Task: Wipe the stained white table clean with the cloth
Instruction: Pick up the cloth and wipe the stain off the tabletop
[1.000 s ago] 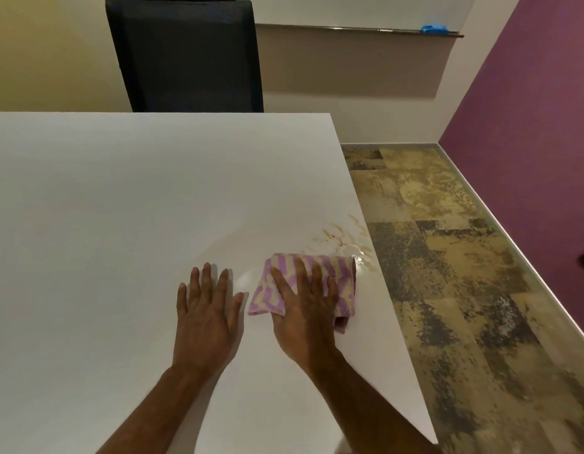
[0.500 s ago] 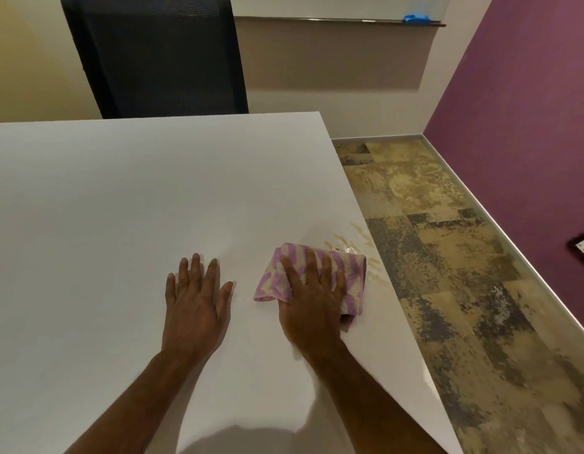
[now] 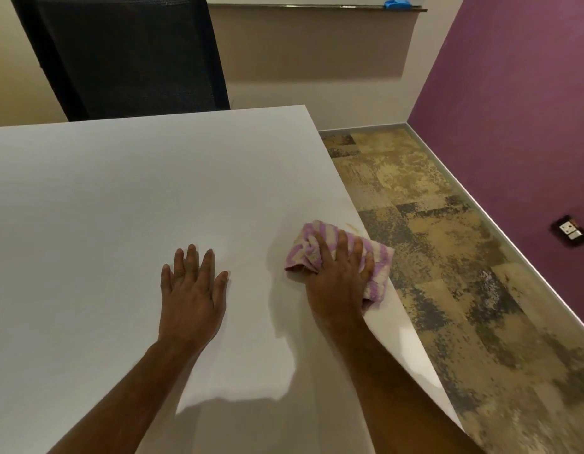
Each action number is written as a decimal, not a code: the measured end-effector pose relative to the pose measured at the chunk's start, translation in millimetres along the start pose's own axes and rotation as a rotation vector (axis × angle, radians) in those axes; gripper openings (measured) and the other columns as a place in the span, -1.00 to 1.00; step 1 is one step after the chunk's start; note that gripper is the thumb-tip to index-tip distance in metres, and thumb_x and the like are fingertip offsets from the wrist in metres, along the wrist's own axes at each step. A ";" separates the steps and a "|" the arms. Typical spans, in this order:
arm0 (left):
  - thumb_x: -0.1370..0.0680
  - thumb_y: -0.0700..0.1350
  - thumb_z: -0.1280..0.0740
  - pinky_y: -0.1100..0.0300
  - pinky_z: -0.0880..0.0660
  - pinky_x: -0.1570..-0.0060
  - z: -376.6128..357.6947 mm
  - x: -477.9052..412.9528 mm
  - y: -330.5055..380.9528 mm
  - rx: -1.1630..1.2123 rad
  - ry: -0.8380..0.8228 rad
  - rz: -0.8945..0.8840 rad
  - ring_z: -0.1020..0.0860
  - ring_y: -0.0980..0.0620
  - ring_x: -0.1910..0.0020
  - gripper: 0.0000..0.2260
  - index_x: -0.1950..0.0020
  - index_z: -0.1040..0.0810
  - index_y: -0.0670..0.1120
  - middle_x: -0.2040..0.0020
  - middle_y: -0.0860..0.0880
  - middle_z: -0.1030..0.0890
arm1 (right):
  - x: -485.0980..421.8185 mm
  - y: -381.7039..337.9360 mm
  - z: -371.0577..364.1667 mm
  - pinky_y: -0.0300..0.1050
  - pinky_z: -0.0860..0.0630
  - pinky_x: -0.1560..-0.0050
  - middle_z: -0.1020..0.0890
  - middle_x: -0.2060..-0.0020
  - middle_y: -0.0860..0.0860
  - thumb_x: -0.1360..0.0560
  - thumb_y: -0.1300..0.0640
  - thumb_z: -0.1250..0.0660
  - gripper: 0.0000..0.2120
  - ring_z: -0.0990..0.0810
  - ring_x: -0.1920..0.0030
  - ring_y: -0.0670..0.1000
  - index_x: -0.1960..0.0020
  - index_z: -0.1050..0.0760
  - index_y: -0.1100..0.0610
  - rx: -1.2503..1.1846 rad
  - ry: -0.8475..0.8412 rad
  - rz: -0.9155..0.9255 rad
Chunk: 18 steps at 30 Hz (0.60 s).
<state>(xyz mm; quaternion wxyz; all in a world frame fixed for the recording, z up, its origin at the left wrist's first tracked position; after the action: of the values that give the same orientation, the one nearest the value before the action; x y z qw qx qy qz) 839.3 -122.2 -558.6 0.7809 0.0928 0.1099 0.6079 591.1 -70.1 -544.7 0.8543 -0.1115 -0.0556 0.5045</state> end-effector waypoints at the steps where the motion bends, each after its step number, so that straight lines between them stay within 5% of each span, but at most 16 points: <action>1: -0.66 0.21 0.15 -0.15 0.09 -0.61 -1.1 -0.3 -1.1 0.006 0.000 0.002 0.05 -0.16 -0.66 -0.38 -0.64 -0.16 -0.06 -0.66 -0.17 -0.09 | -2.4 5.1 1.9 0.31 0.18 -0.60 -0.03 -0.68 0.09 -0.51 -0.46 -0.15 -0.19 0.07 -0.66 0.24 -0.65 0.00 -0.20 0.012 0.002 -0.021; 10: -0.67 0.20 0.13 -0.16 0.05 -0.61 -3.7 0.9 -2.7 0.011 0.030 -0.008 0.00 -0.18 -0.65 -0.40 -0.63 -0.20 -0.07 -0.65 -0.18 -0.14 | 16.9 69.7 22.1 0.29 -0.04 -0.57 -0.10 -0.67 0.08 -0.63 -0.27 -0.18 -0.32 -0.04 -0.65 0.22 -0.66 -0.04 -0.11 0.038 0.020 -0.166; 15: -0.67 0.19 0.11 -0.19 0.01 -0.59 -2.4 0.2 -2.2 0.014 0.033 -0.010 -0.04 -0.20 -0.65 -0.40 -0.61 -0.24 -0.09 -0.64 -0.20 -0.18 | 71.4 84.6 38.8 0.42 -0.29 -0.43 -0.35 -0.56 0.23 -0.48 -0.05 -0.53 -0.23 -0.30 -0.54 0.35 -0.59 -0.30 0.10 -0.053 0.074 -0.180; 18: -0.68 0.19 0.10 -0.20 -0.03 -0.58 -1.7 -0.1 -1.3 -0.001 0.032 -0.028 -0.06 -0.21 -0.64 -0.41 -0.60 -0.26 -0.10 -0.63 -0.21 -0.20 | 95.8 79.9 40.1 0.37 -0.20 -0.48 -0.23 -0.63 0.14 -0.47 -0.03 -0.51 -0.21 -0.13 -0.63 0.28 -0.61 -0.24 -0.02 -0.027 -0.044 -0.129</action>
<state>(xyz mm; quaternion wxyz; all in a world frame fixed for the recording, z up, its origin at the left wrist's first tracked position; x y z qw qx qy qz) 840.0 -122.6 -560.6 0.7874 0.0810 0.1233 0.5985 561.3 56.2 -527.2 0.8821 -0.1081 -0.0882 0.4499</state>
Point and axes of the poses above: each hand's wrist, its own x-axis away from the middle knuckle, its own z-axis out of the back of the hand, y = z × x, the point moved 5 cm from there along -x, towards the middle knuckle
